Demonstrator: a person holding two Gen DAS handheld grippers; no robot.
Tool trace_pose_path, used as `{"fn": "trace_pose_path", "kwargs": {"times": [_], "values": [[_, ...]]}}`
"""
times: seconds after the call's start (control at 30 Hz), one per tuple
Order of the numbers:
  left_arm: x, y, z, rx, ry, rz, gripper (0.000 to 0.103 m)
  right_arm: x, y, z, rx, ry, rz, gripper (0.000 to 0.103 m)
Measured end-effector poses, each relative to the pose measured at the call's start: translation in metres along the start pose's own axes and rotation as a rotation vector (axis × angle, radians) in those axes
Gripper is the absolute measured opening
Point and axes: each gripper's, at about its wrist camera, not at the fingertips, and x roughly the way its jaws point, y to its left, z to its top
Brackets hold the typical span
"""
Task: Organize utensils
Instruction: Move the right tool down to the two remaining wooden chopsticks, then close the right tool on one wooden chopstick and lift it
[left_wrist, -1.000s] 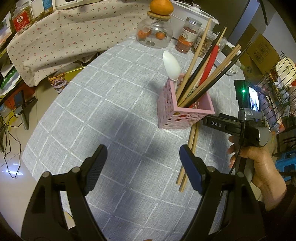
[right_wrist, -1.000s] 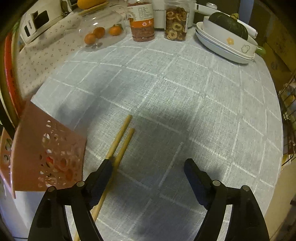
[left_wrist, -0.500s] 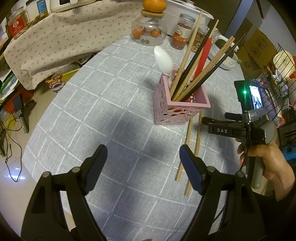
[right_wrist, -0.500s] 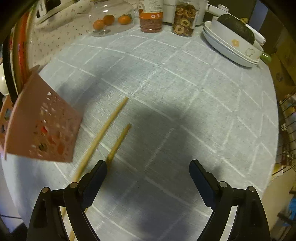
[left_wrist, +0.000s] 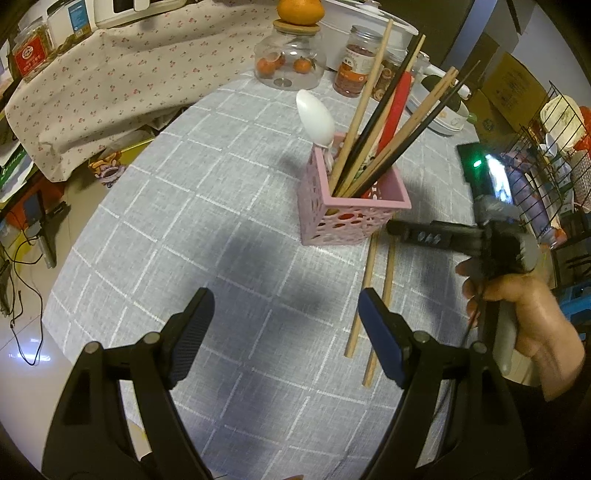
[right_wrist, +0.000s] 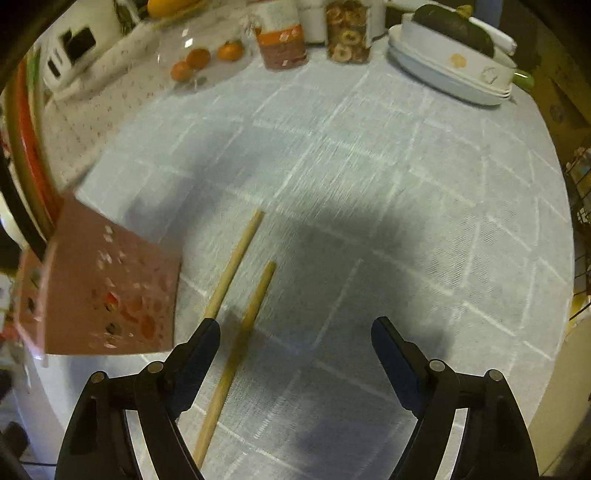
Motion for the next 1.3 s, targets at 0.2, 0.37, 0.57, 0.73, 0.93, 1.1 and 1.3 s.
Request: {"fn": "trace_pose_path", "kwargs": {"times": [0.2, 0.37, 0.57, 0.73, 0.93, 1.1, 1.3], "values": [[-0.001, 0.0, 0.001, 0.006, -0.003, -0.005, 0.08, 0.0, 0.012, -0.003, -0.098, -0.003, -0.042, 0.078], [-0.001, -0.006, 0.001, 0.02, -0.006, -0.014, 0.08, -0.01, 0.021, -0.004, -0.191, 0.013, -0.021, 0.031], [-0.002, -0.018, -0.003, 0.05, -0.002, -0.034, 0.08, -0.018, 0.007, -0.009, -0.143, 0.041, 0.065, 0.007], [-0.009, -0.041, -0.007, 0.127, -0.024, -0.085, 0.08, -0.032, -0.041, -0.008, -0.066, 0.043, 0.112, 0.003], [-0.011, -0.098, -0.009, 0.262, -0.038, -0.12, 0.075, -0.054, -0.091, -0.023, -0.025, 0.05, 0.108, 0.003], [0.011, -0.151, 0.002, 0.384, -0.003, -0.068, 0.054, -0.074, -0.122, -0.042, 0.016, 0.034, 0.189, 0.005], [0.04, -0.181, 0.038, 0.36, 0.079, 0.03, 0.047, -0.077, -0.137, -0.04, 0.04, 0.084, 0.19, 0.021]]}}
